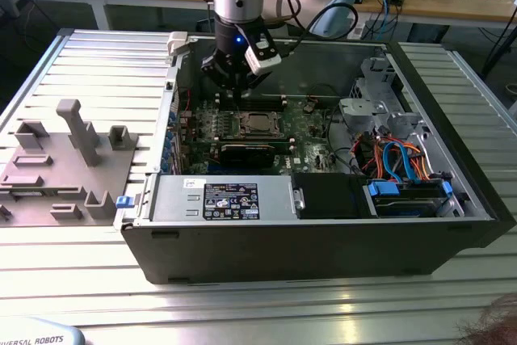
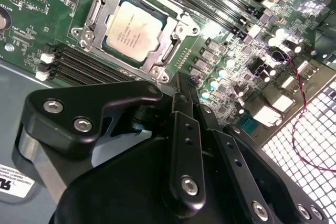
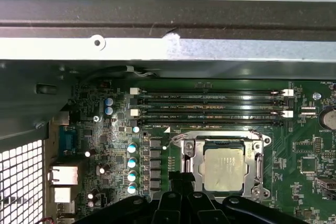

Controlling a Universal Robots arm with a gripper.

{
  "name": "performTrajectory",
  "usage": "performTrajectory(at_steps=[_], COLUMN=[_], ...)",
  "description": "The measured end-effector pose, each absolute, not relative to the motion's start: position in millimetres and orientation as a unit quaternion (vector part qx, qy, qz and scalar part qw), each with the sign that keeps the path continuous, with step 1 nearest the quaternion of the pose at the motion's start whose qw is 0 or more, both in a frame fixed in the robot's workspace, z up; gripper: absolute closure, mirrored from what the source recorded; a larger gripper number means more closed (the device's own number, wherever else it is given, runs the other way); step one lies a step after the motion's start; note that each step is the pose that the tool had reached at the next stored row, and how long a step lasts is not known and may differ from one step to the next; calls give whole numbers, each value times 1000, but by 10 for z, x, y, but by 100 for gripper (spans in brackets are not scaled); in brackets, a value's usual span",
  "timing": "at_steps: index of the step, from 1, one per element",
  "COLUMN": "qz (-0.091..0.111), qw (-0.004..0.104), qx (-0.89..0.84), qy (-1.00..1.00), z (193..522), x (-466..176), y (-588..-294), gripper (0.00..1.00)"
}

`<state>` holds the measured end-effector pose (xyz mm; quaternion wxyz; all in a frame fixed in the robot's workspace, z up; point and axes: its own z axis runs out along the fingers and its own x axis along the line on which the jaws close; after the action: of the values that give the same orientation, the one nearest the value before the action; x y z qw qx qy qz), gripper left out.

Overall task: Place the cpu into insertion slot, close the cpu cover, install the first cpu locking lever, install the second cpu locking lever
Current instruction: 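Install the first cpu locking lever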

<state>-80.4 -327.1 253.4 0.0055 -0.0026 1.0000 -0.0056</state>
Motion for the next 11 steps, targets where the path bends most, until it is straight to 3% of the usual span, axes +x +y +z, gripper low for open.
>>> performTrajectory(at_steps=[11], qz=[-6], qw=[6], qx=[-3], qy=[1000], z=[2533], x=[-867], y=[-3270], gripper=[89])
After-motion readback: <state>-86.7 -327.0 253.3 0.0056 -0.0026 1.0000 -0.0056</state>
